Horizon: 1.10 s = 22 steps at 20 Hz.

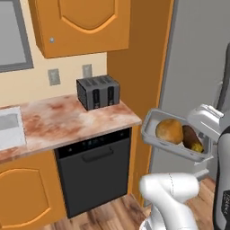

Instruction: Take the potato and sweet potato out of the freezer and place them in the tupperware container on the counter. Then put the tupperware containing the vegetables back in the freezer.

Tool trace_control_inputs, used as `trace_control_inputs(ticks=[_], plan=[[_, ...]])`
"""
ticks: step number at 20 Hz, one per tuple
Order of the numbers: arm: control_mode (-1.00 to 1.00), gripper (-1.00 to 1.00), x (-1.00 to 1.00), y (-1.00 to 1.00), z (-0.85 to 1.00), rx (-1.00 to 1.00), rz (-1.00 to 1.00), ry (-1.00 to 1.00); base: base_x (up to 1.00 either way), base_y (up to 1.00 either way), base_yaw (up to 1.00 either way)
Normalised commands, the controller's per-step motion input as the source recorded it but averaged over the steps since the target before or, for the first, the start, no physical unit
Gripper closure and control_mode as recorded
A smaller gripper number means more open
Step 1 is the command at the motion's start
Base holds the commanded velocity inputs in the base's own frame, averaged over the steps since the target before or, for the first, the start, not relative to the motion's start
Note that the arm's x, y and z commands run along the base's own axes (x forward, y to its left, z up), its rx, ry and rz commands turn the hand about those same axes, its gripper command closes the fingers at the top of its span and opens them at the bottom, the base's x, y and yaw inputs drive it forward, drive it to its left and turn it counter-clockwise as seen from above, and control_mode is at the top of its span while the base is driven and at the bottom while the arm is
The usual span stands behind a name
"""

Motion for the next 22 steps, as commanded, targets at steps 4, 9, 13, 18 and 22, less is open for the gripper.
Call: trace_control_inputs(ticks=[4,9,13,18,22], plan=[[1.00,1.00,0.00,0.00,0.00,0.00,0.00,0.00,0.09,-1.00,-0.10],[1.00,1.00,0.00,0.00,0.00,0.00,0.00,0.00,0.18,-1.00,-0.03],[1.00,1.00,0.00,0.00,0.00,0.00,0.00,0.00,0.43,-1.00,0.02],[1.00,1.00,0.00,0.00,0.00,0.00,0.00,0.00,0.63,-0.93,0.16],[1.00,1.00,0.00,0.00,0.00,0.00,0.00,0.00,0.63,-0.69,0.18]])
